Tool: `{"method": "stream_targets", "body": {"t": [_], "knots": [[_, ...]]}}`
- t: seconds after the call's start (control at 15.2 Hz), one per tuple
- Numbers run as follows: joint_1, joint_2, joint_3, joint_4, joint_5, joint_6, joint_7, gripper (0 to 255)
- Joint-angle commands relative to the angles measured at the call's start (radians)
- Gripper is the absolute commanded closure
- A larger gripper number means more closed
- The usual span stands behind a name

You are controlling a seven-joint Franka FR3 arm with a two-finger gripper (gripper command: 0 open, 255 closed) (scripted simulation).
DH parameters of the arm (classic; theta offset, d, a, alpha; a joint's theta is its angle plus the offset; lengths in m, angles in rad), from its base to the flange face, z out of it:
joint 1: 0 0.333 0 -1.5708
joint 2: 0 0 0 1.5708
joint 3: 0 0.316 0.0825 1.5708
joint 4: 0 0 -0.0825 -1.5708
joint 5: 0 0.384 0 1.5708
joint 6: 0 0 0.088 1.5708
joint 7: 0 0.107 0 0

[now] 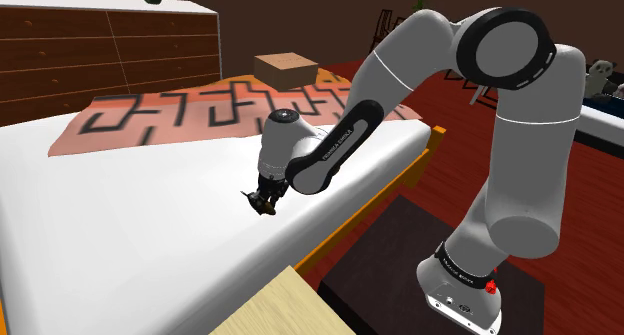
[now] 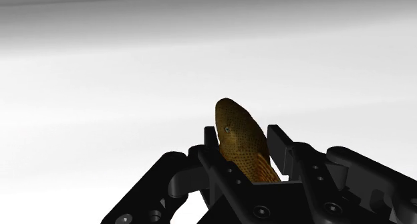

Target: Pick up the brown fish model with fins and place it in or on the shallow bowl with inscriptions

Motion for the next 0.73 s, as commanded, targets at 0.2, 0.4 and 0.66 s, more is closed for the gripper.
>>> {"method": "stream_targets", "body": {"t": [0.2, 0.4, 0.66], "knots": [[-0.003, -0.01, 0.006, -0.003, 0.007, -0.01, -0.005, 255], [-0.016, -0.047, 0.023, -0.007, 0.029, -0.042, -0.022, 255], [-0.03, -0.096, 0.043, -0.011, 0.059, -0.086, -0.045, 255]]}}
